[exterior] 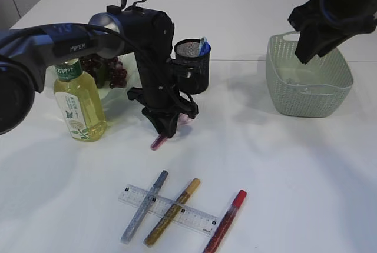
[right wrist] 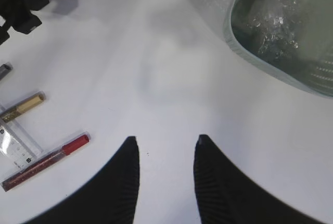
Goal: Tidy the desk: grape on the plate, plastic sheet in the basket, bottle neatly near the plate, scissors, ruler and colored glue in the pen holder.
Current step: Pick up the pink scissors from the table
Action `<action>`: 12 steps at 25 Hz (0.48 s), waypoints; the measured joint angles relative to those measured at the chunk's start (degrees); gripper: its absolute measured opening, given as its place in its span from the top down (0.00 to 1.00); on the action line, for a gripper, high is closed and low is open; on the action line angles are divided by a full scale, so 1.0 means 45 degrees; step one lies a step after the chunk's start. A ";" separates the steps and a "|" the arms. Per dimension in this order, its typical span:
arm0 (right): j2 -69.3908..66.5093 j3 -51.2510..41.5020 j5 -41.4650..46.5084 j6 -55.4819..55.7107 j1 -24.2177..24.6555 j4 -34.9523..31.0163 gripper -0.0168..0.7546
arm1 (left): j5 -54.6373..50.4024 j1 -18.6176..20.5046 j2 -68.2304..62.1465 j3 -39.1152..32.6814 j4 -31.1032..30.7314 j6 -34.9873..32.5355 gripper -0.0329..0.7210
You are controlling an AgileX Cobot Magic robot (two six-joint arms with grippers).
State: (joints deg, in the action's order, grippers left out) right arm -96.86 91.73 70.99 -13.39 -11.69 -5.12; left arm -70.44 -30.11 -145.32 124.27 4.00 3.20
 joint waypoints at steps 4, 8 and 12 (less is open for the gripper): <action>0.0000 0.0000 0.0000 0.0000 0.0000 0.0000 0.60 | 0.0027 0.0000 0.0252 -0.0068 0.0246 0.0138 0.75; 0.0000 0.0000 0.0000 0.0000 0.0000 0.0000 0.60 | 0.0028 0.0000 0.0444 -0.0068 0.0304 0.0155 0.75; 0.0000 0.0000 0.0000 0.0000 0.0000 0.0000 0.60 | 0.0028 0.0000 0.0442 -0.0068 0.0470 0.0267 0.75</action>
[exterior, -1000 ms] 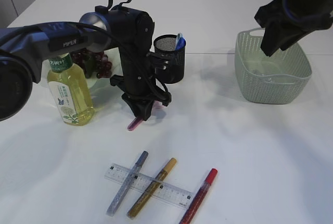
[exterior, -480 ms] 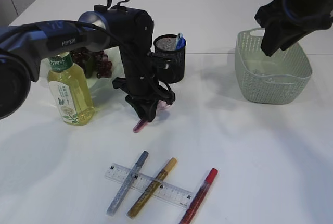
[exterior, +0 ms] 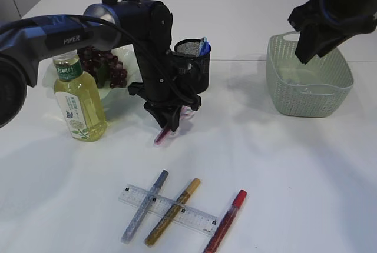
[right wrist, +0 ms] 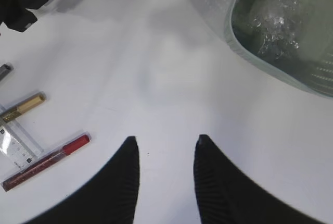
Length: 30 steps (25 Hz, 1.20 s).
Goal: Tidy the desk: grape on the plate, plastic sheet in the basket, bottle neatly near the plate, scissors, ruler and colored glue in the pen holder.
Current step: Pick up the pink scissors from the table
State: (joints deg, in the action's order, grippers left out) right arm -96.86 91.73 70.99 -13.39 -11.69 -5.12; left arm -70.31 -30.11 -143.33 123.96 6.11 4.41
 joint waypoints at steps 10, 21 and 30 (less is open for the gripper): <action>0.0000 0.0000 0.0000 0.0000 0.0000 0.0000 0.60 | 0.0022 0.0000 0.0000 0.0000 0.0226 0.0102 0.75; 0.0000 0.0000 0.0000 0.0000 0.0000 0.0000 0.60 | 0.0047 0.0000 0.0994 -0.0829 0.0247 0.0129 0.75; 0.0000 0.0000 0.0000 0.0000 0.0000 0.0000 0.60 | 0.0047 0.0000 0.1374 -0.0829 0.0247 0.0176 0.75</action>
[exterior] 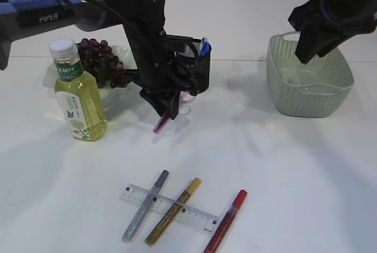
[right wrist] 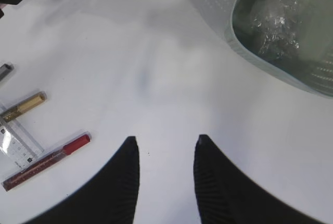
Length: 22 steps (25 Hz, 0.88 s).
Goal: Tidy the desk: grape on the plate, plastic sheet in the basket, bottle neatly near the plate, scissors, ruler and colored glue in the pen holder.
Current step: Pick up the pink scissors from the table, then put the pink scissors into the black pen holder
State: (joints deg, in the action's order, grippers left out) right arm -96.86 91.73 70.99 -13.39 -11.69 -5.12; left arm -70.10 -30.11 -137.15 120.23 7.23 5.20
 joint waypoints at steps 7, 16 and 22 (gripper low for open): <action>0.0000 0.0000 0.0000 0.0000 0.0000 0.0000 0.60 | 0.0000 0.0000 0.0335 0.0000 -0.0102 0.0023 0.75; 0.0000 0.0000 0.0000 0.0000 0.0000 0.0000 0.60 | 0.0634 0.0000 0.1965 -0.1883 -0.0432 0.0023 0.74; 0.0000 0.0000 0.0000 0.0000 0.0000 0.0000 0.60 | 0.4436 0.0000 0.4018 -0.4659 -0.0586 0.0023 0.74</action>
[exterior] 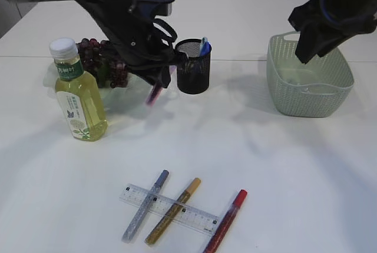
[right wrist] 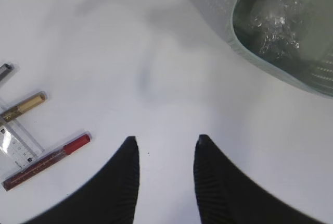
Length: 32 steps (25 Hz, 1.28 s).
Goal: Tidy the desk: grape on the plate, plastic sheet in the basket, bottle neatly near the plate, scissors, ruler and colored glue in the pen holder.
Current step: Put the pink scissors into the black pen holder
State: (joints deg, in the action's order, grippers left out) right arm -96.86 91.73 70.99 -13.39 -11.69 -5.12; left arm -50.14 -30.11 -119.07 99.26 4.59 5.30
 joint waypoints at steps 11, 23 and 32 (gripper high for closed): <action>0.0000 0.0000 0.0000 0.0000 0.0000 0.0000 0.60 | 0.7422 0.0000 0.0670 -0.1698 -0.0177 0.0000 0.74; 0.0000 0.0000 0.0000 -0.0030 0.0000 0.0000 0.60 | 1.2822 0.0000 -0.0740 -0.1727 -0.0195 0.0000 0.74; 0.0000 0.0000 0.0000 -0.0155 0.0000 0.0000 0.60 | 1.5977 0.0000 -0.1689 -0.1747 -0.0307 0.0000 0.74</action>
State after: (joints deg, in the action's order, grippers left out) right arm -96.86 91.73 70.99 -14.09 -11.69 -5.12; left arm 21.76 -30.11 -126.67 91.40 3.21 5.30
